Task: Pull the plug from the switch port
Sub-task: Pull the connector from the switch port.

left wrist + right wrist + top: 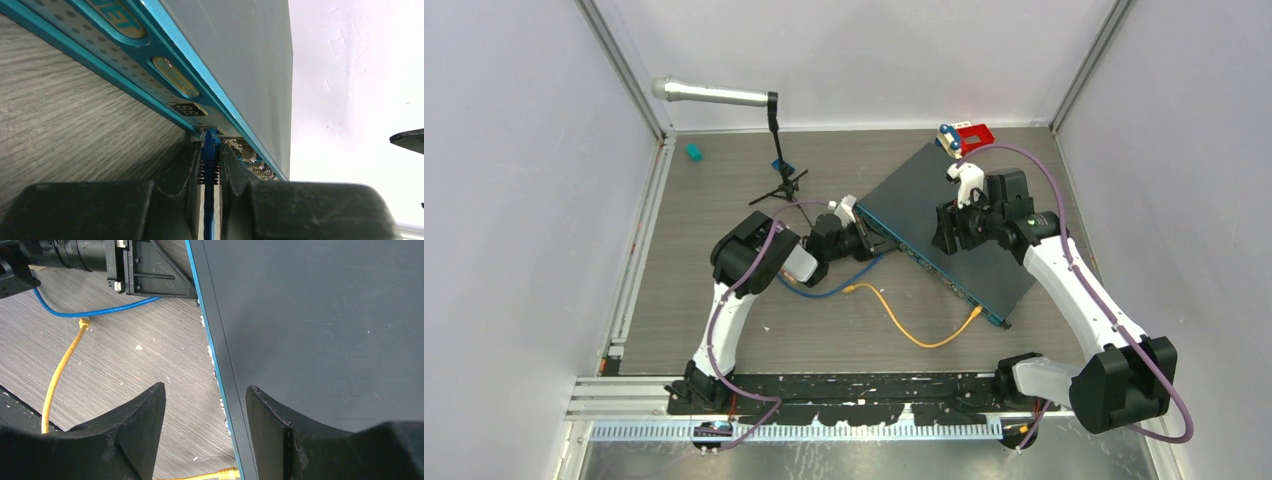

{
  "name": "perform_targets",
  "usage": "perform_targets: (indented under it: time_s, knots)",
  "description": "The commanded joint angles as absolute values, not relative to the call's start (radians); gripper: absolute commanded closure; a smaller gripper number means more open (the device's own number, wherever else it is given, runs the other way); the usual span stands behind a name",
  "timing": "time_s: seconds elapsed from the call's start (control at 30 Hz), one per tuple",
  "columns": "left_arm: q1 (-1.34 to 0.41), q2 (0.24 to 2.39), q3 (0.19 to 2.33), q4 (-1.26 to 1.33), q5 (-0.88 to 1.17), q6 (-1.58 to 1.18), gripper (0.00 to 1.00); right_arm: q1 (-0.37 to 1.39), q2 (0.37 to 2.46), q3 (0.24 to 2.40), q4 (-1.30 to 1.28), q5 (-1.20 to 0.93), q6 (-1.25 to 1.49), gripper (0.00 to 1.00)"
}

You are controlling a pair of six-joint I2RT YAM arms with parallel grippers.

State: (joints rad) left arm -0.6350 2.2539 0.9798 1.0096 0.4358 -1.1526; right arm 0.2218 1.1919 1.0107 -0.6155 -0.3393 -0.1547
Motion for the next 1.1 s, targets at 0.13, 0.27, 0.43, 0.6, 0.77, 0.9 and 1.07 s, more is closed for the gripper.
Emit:
perform_targets:
  time_s: [0.13,0.27,0.43,0.6,0.77,0.9,1.07]
  knots:
    - [-0.648,2.297,0.934,0.681,0.407,-1.080,1.00,0.219,1.199,1.028,-0.609,-0.356,-0.165,0.35]
    - [-0.639,2.262,0.916,0.625,0.394,-1.009,1.00,0.219,1.202,1.029,-0.611,-0.358,-0.167,0.35]
    - [-0.617,2.263,0.905,0.647,0.412,-0.999,1.00,0.219,1.206,1.031,-0.615,-0.362,-0.167,0.35]
    - [-0.606,2.265,0.885,0.682,0.420,-0.996,1.00,0.219,1.208,1.031,-0.617,-0.365,-0.168,0.35]
    - [-0.623,2.310,0.851,0.811,0.448,-1.088,1.00,0.218,1.219,1.034,-0.616,-0.368,-0.169,0.35]
    - [-0.662,2.336,0.852,0.868,0.453,-1.136,1.00,0.219,1.222,1.035,-0.620,-0.370,-0.170,0.35]
    - [-0.668,2.330,0.854,0.854,0.441,-1.136,1.00,0.219,1.223,1.034,-0.620,-0.369,-0.170,0.35]
